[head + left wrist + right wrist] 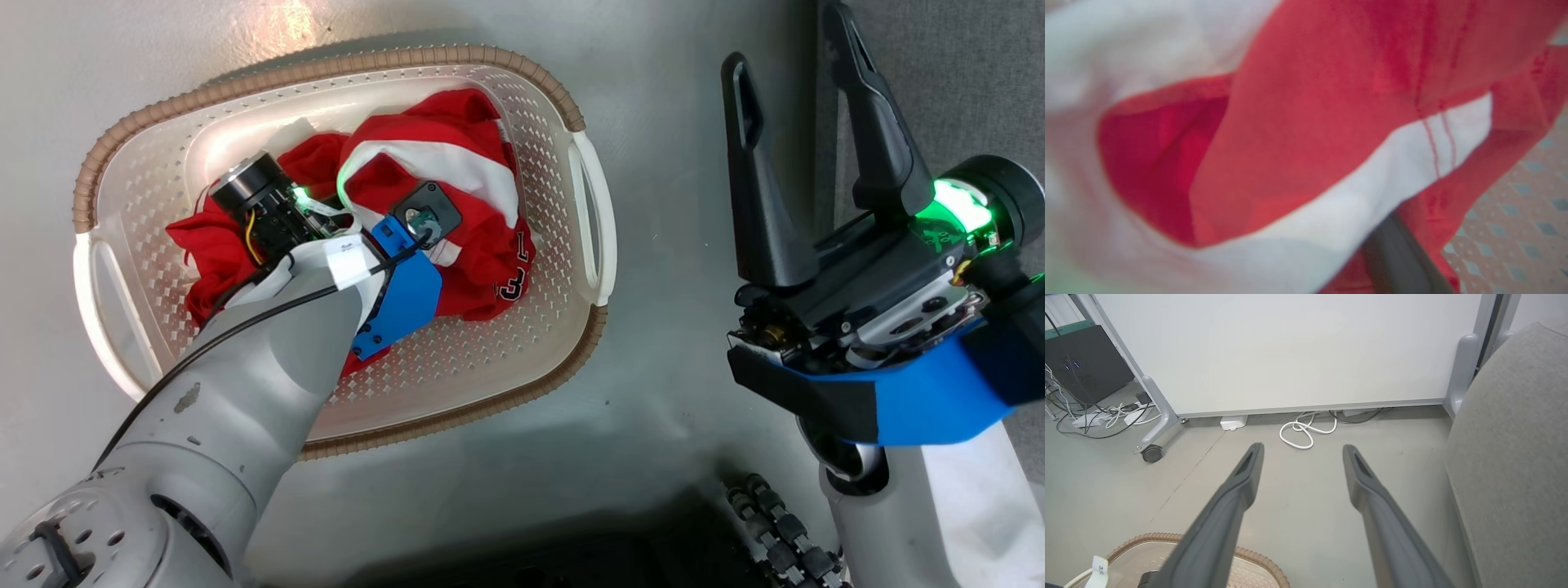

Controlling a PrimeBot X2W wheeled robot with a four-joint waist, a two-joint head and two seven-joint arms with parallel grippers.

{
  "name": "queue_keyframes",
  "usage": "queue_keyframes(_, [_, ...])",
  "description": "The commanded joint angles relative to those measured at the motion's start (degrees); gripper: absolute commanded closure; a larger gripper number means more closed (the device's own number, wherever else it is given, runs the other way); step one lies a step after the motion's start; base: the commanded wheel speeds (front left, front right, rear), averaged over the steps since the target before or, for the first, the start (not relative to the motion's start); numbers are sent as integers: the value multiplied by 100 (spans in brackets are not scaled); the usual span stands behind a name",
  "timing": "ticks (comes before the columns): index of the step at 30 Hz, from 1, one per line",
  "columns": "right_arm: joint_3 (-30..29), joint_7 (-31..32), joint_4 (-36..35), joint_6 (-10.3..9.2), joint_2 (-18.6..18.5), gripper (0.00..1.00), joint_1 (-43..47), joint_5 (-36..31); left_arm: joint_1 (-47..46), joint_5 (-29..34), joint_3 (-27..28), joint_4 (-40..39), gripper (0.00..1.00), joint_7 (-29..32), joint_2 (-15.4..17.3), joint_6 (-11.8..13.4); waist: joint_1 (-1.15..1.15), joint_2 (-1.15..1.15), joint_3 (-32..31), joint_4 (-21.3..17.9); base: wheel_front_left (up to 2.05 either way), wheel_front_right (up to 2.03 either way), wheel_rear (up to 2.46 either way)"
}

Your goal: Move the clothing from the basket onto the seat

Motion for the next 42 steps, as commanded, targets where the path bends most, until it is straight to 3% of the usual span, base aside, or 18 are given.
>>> queue_keyframes(1, [8, -22, -53, 3, -16, 0, 74, -48, -75, -9, -22, 26, 0, 108, 6, 48, 0, 0, -13, 6, 0, 0, 0])
queue_keyframes(2, [14, -21, -64, 3, -16, 0, 85, -70, -40, -38, -15, 27, 0, 179, -4, 56, 0, 0, -23, 8, 0, 0, 0])
queue_keyframes(3, [13, -22, -82, 3, -16, 0, 94, -81, -7, -53, -18, 27, 29, 219, -17, 48, 0, 0, -30, 12, 0, 0, 0])
queue_keyframes(4, [12, -21, -95, 3, -16, 0, 103, -106, 15, -31, -52, 28, 72, 250, -29, 39, 0, 0, -37, 13, 0, 0, 0])
queue_keyframes(5, [6, -22, -114, 3, -16, 0, 112, -122, 30, 5, -90, 28, 100, 276, -39, 26, 0, 0, -43, 13, 0, 0, 0])
queue_keyframes(11, [-25, -22, -118, 3, -16, 0, 51, -180, -5, -36, -138, 24, 100, 34, -122, 0, 0, 0, -65, 58, 0, 0, 0])
queue_keyframes(19, [-44, -22, 33, 3, -16, 0, -108, -168, -29, -191, -98, -120, 100, -770, -202, -38, 0, 0, -453, 192, 0, 0, 0])
queue_keyframes(30, [-137, -21, 385, 3, -18, 0, 111, -150, 446, -625, 35, -340, 100, -1537, -233, -58, 0, 0, -1565, 442, 0, 0, 0])
queue_keyframes(42, [-392, -21, 749, 3, -17, 0, 736, -101, 1148, -1124, 404, -936, 100, -1784, -238, 92, 0, 0, -3028, 731, 0, 0, 0])
